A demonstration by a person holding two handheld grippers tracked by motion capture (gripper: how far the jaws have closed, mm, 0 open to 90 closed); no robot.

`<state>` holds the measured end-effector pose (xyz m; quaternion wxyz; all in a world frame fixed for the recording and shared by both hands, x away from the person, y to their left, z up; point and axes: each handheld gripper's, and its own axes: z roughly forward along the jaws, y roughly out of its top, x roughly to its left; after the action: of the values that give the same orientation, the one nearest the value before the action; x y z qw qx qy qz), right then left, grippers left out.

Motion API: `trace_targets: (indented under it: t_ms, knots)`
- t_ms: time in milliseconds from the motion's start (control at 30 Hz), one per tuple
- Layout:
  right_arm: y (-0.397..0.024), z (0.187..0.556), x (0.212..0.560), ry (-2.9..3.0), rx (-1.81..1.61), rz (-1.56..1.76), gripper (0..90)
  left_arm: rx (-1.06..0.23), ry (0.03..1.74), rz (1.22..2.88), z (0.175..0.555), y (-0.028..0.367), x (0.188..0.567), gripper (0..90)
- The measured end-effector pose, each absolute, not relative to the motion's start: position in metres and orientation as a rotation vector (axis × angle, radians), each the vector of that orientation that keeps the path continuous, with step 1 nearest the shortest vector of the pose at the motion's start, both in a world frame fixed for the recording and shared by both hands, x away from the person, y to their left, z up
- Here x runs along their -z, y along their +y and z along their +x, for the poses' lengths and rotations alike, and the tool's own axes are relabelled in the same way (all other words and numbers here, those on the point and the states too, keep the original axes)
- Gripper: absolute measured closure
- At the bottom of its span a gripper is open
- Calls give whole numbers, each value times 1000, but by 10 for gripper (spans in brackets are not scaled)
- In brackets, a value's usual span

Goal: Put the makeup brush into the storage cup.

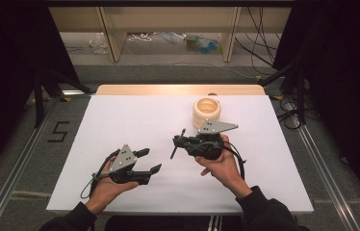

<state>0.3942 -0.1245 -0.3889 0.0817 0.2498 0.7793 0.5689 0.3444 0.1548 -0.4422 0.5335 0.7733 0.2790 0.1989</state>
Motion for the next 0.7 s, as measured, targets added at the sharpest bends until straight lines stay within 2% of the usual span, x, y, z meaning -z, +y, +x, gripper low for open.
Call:
trace_targets:
  t_ms: [400, 700]
  knots:
    - [-140, 402, 382, 2297, -1635, 774, 838, -504, 715, 1806, 343, 175, 442, 303]
    - [-149, 407, 378, 2286, -1593, 787, 838, -516, 751, 1789, 341, 179, 442, 250]
